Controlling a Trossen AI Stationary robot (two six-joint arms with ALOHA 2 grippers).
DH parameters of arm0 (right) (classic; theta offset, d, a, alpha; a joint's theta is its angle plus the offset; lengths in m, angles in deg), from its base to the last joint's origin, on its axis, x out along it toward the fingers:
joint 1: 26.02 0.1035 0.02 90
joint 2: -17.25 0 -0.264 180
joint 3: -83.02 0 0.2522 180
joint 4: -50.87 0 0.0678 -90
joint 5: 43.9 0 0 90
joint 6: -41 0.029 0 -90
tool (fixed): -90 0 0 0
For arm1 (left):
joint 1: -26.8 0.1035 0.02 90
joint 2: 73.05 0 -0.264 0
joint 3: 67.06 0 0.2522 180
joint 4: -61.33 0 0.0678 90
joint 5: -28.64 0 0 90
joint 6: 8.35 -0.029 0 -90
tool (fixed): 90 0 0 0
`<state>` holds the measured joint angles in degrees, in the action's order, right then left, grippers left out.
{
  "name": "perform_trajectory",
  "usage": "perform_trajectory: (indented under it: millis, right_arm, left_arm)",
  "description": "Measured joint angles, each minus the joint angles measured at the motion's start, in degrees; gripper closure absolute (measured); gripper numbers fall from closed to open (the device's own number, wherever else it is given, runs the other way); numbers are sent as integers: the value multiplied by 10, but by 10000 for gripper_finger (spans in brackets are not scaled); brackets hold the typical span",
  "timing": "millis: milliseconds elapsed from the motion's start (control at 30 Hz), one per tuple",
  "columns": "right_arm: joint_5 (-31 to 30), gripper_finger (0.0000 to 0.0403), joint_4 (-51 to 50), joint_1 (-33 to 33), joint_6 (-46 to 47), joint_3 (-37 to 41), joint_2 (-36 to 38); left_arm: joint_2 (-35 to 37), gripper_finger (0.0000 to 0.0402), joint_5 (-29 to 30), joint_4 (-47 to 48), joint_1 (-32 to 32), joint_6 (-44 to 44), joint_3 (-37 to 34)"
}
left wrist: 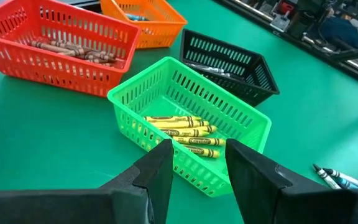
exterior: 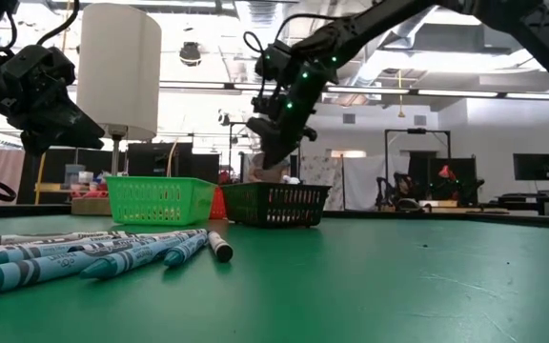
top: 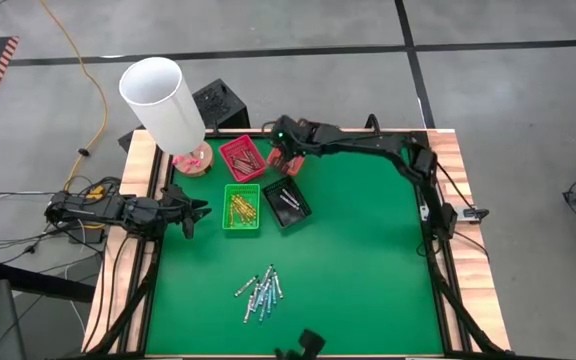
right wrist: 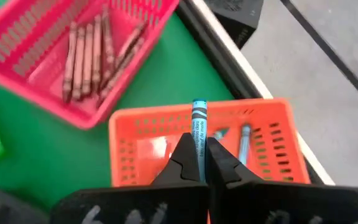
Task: Sort crayons
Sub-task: Put the blue crayon into the orange bin
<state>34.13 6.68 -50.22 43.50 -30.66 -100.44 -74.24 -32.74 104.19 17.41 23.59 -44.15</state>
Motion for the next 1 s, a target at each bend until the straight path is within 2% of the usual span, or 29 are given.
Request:
perform_trajectory:
  millis: [100, 333, 467, 800, 1000]
  right_arm:
    - [18, 402, 17, -21, 0, -1, -7]
    - [106, 402, 33, -63, -15, 0, -21]
    - [139, 402, 16, -75, -90, 0, -27]
    - [138, 402, -66, -98, -331, 0, -27]
    - [137, 402, -73, -102, -408, 0, -27]
  left_arm:
    - [0, 265, 0, 0, 0, 0, 0]
    - [0, 265, 1, 0, 0, 0, 0]
    - [0, 265, 0, 0, 0, 0, 0]
    - [0, 265, 1, 0, 0, 0, 0]
    - [0, 265, 2, 0, 0, 0, 0]
